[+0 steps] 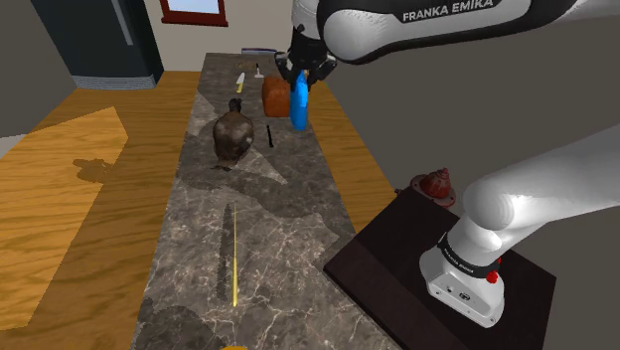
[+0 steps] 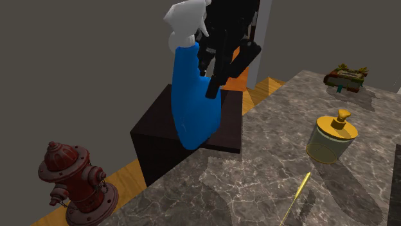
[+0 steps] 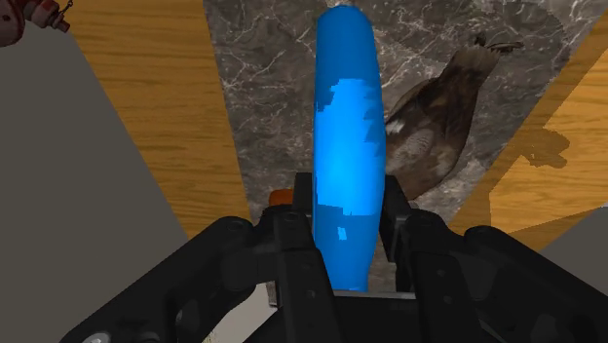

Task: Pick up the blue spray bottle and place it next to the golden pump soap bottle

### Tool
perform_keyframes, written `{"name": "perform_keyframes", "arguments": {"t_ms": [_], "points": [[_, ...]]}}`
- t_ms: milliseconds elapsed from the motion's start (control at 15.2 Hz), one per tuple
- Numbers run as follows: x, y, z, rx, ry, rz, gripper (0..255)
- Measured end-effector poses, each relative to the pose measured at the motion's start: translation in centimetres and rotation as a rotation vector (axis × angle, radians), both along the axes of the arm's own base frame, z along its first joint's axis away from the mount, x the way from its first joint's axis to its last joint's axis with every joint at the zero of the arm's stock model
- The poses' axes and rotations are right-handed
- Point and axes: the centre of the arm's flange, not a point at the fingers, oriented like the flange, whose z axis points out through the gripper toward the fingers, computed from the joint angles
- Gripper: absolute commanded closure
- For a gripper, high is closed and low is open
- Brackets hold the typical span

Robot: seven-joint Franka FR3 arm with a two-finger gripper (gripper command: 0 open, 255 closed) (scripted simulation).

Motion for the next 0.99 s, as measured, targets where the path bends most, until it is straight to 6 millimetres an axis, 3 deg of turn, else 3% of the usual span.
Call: {"name": "perform_keyframes", "arguments": {"t_ms": [990], "points": [[-9.8,17.0,-0.2,0.000,0.000,0.000,255]]}}
